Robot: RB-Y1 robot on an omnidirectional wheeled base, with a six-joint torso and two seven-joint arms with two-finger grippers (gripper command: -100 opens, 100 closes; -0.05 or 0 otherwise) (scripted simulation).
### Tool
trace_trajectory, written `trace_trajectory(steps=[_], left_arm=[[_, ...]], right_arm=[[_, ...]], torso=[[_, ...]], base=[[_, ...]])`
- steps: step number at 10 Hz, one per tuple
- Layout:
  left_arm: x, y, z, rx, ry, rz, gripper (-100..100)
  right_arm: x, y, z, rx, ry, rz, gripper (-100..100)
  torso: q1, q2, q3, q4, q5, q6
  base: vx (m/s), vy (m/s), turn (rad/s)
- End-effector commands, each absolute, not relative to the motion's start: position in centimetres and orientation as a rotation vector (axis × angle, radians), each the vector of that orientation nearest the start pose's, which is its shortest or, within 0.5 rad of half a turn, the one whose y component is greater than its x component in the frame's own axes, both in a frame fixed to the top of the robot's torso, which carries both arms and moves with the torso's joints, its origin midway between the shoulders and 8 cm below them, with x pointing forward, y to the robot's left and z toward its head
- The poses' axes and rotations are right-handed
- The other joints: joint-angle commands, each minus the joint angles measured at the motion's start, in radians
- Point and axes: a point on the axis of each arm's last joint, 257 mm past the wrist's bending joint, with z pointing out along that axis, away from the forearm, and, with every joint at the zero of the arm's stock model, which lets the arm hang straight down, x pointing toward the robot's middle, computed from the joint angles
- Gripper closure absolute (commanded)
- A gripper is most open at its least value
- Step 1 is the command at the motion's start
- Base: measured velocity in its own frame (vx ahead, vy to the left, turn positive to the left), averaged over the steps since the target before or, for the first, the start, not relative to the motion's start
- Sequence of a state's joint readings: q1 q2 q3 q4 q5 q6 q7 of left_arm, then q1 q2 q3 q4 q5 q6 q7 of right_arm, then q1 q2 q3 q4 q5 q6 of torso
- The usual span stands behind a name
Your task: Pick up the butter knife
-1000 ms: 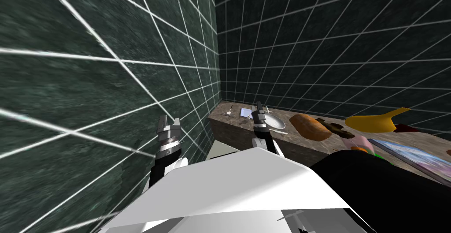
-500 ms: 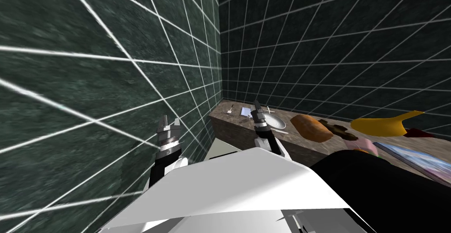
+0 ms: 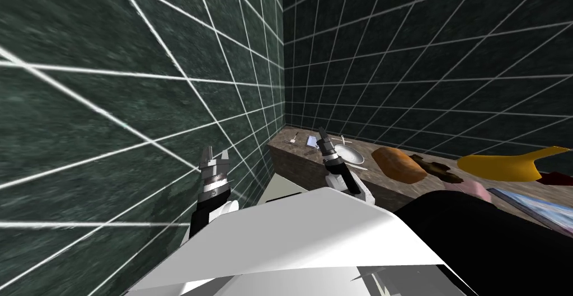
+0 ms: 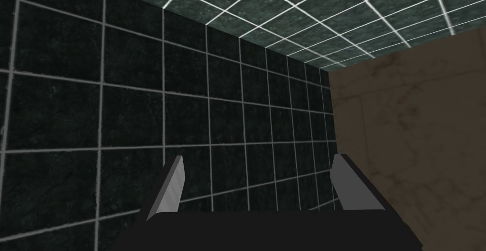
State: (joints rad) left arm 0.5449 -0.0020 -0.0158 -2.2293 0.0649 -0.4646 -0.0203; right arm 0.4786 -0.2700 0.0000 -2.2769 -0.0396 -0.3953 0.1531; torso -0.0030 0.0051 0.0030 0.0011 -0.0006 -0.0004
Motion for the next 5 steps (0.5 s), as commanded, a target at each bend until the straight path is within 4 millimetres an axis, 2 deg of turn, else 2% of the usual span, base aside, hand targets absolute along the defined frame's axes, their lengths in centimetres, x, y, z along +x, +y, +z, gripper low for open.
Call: trace_trajectory(steps=[1,5], left_arm=[[35.4,29.0,-2.1,-0.798,0.661,-1.292,0],[35.4,29.0,-2.1,-0.798,0.661,-1.292,0]], right_arm=[[36.6,-25.3,0.5,0.449,0.941,1.160,-100],[37.0,-23.6,0.0,0.385,1.037,1.160,-100]], torso=[[0.000,0.000,0.000,0.000,0.000,0.000],[0.001,-0.002,-0.001,0.000,0.000,0.000]], base=[[-0.071,-0.031,0.070],[-0.050,-0.021,0.117]])
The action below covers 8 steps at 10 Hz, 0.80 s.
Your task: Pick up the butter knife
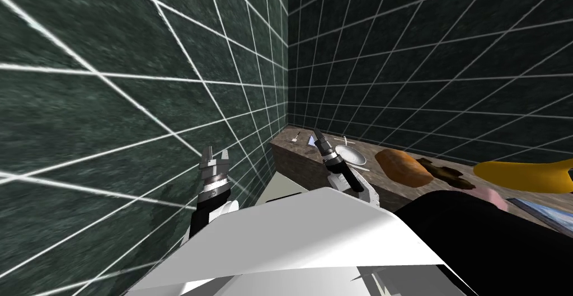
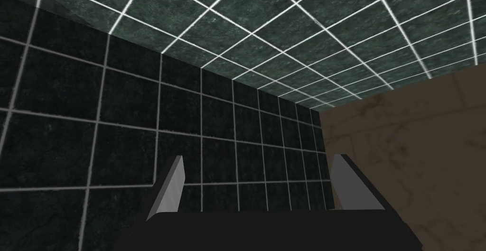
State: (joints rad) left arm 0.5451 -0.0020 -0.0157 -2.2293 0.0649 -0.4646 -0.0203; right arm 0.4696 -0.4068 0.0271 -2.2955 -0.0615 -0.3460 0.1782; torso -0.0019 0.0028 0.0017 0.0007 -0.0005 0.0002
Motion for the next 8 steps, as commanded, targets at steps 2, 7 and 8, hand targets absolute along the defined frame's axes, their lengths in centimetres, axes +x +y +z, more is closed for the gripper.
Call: trace_trajectory(steps=[2,7,8], left_arm=[[35.4,29.0,-2.1,-0.798,0.661,-1.292,0],[35.4,29.1,-2.1,-0.798,0.661,-1.292,0],[35.4,29.1,-2.1,-0.798,0.661,-1.292,0]], right_arm=[[37.2,-22.6,-0.5,0.354,1.091,1.160,-100],[37.6,-20.0,-3.3,0.292,1.263,1.159,-100],[37.5,-19.8,-3.5,0.271,1.281,1.153,-100]], torso=[[0.000,0.000,0.000,0.000,0.000,-0.001],[-0.001,-0.001,-0.001,0.000,0.000,0.000],[-0.001,-0.001,-0.001,0.000,0.000,0.000]], base=[[-0.043,-0.016,0.134],[-0.039,-0.028,0.162],[-0.025,-0.029,0.122]])
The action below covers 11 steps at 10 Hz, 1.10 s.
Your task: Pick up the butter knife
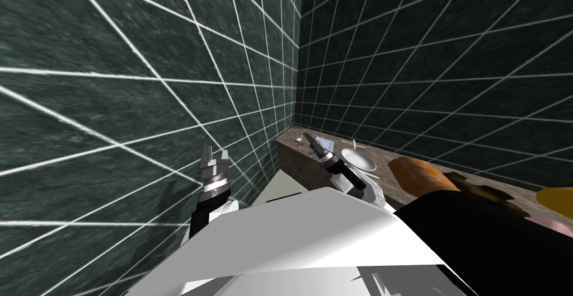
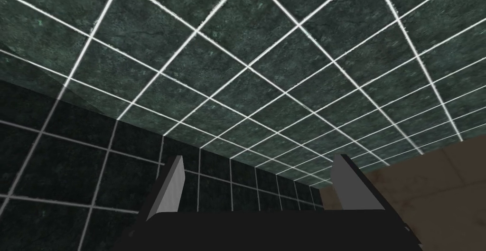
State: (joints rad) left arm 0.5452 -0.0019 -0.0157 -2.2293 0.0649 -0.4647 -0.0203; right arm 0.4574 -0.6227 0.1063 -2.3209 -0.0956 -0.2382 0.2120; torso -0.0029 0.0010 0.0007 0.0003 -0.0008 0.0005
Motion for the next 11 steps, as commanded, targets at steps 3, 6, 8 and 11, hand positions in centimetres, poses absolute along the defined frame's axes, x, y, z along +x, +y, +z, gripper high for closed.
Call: trace_trajectory(steps=[3,6,8,11], left_arm=[[35.4,29.1,-2.1,-0.798,0.661,-1.292,0],[35.4,29.1,-2.1,-0.798,0.661,-1.292,0],[35.4,29.1,-2.1,-0.798,0.661,-1.292,0],[35.4,29.1,-2.1,-0.798,0.661,-1.291,0]], right_arm=[[37.6,-18.4,-6.4,0.249,1.411,1.146,-100],[37.3,-17.8,-8.5,0.205,1.513,1.124,-100],[36.9,-17.4,-10.6,0.187,1.599,1.108,-100],[36.0,-17.2,-14.9,0.185,1.754,1.075,-100]], torso=[[0.000,-0.001,-0.001,0.000,0.000,0.000],[0.000,-0.002,-0.001,0.000,0.000,-0.001],[0.000,-0.002,-0.001,0.000,0.000,0.000],[0.000,-0.002,-0.001,0.000,0.000,0.000]], base=[[-0.014,-0.036,0.183],[-0.010,-0.035,0.186],[-0.008,-0.032,0.182],[-0.008,-0.030,0.237]])
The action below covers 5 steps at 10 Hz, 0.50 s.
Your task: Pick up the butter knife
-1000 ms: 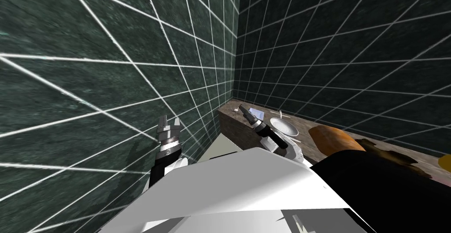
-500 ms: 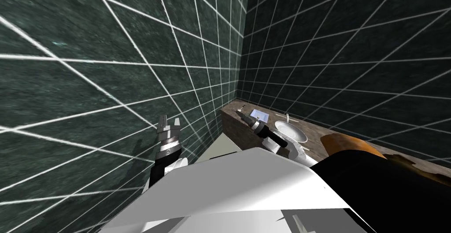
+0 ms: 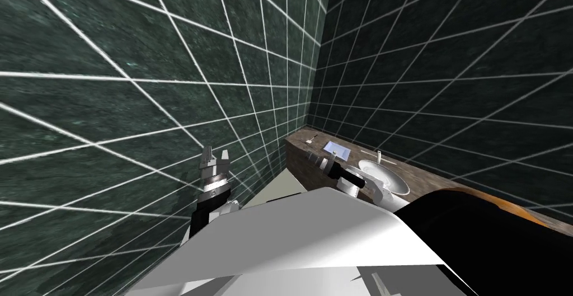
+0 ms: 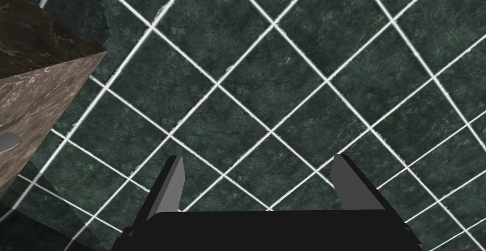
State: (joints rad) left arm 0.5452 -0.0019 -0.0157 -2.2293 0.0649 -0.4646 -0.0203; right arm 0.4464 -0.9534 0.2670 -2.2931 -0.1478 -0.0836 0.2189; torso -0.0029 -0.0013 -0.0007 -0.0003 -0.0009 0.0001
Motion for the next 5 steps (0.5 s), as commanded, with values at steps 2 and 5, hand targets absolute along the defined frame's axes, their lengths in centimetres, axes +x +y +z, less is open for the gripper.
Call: trace_trajectory(steps=[2,5], left_arm=[[35.4,29.1,-2.1,-0.798,0.661,-1.291,0],[35.4,29.1,-2.1,-0.798,0.661,-1.291,0]], right_arm=[[35.8,-17.4,-15.2,0.155,1.778,1.057,-100],[34.5,-18.2,-19.7,0.152,1.939,0.998,-100]], torso=[[0.000,0.000,0.000,0.000,0.000,0.001],[0.001,0.000,0.000,0.000,0.000,0.001]], base=[[-0.001,-0.017,0.062],[-0.004,-0.016,0.238]])
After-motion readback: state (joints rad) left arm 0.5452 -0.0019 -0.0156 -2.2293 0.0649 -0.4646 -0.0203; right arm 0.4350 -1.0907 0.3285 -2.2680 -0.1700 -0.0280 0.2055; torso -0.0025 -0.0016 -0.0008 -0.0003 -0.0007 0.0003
